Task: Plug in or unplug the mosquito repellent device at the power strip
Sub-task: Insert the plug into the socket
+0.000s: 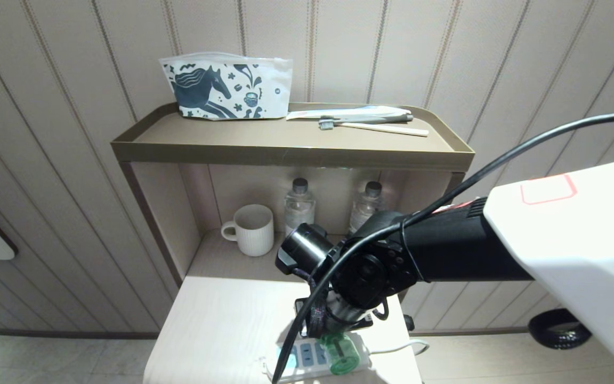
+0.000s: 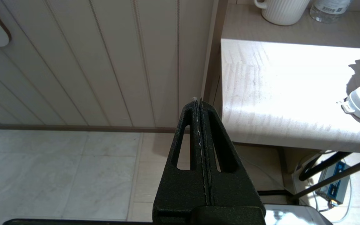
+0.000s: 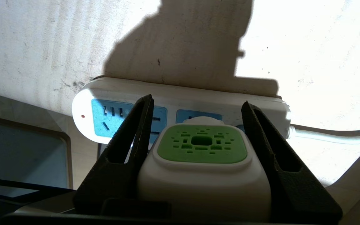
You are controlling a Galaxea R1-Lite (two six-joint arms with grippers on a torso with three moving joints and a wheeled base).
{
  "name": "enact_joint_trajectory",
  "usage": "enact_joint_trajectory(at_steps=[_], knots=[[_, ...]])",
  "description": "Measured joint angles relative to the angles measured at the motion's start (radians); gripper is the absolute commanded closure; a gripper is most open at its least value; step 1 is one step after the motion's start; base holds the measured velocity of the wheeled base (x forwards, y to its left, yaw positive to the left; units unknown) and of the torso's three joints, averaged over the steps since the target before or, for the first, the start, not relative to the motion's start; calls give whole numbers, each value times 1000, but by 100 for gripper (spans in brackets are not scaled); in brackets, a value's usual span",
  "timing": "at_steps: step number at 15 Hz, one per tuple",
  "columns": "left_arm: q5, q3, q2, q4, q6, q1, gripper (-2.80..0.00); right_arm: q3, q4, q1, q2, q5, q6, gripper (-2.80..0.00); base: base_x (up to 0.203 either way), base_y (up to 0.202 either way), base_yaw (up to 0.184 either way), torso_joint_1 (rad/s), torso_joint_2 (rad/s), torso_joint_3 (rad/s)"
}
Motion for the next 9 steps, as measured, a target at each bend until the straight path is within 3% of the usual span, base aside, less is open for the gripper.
enact_joint_trajectory(at_steps=[9], knots=[[0,0,0,0,0,0,0,6,0,7,-5,-8,1,0,0,0,0,0,0,0]])
